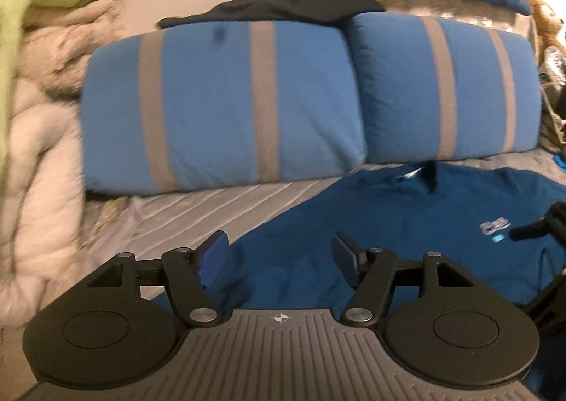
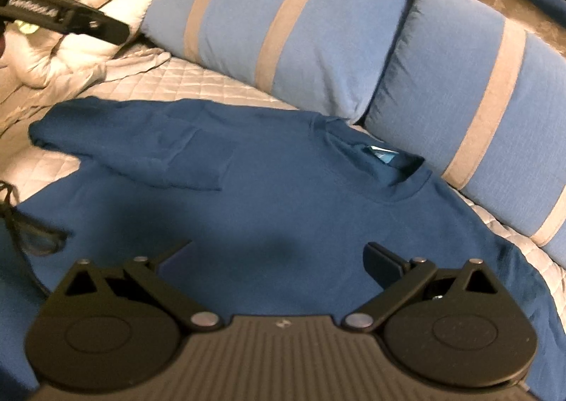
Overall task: Fold clothes
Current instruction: 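Grasp the side edge of the sweatshirt body with the right gripper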
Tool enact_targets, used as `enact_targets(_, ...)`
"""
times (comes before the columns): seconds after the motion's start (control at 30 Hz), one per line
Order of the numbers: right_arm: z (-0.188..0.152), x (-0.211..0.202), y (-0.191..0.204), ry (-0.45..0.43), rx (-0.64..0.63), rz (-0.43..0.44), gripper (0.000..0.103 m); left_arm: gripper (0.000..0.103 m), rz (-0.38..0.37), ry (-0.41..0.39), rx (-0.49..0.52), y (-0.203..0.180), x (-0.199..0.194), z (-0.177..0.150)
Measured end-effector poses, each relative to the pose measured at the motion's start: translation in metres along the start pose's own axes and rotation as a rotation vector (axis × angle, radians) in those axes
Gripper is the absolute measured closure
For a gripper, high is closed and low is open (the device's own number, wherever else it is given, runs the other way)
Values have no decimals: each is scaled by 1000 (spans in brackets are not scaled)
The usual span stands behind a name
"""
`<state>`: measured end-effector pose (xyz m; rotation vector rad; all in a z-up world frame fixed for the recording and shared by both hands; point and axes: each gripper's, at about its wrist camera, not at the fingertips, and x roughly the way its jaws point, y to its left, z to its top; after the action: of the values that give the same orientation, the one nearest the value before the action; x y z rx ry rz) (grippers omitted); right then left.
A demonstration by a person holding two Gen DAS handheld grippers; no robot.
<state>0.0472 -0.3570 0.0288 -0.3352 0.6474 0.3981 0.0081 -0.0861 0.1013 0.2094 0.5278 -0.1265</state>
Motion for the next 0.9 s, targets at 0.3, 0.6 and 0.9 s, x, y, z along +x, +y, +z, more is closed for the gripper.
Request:
enact_targets(0.3, -6, -6, 32, -49, -194, 52, 2, 38, 143, -4, -43, 25, -9, -40)
enact_targets(0.6, 15, -11, 58, -112, -429, 181, 18, 37, 298, -13, -75, 43, -15, -79)
enact_targets(0.9, 65, 37, 83, -120, -660, 280, 28, 36, 363, 3, -121, 55, -17, -106)
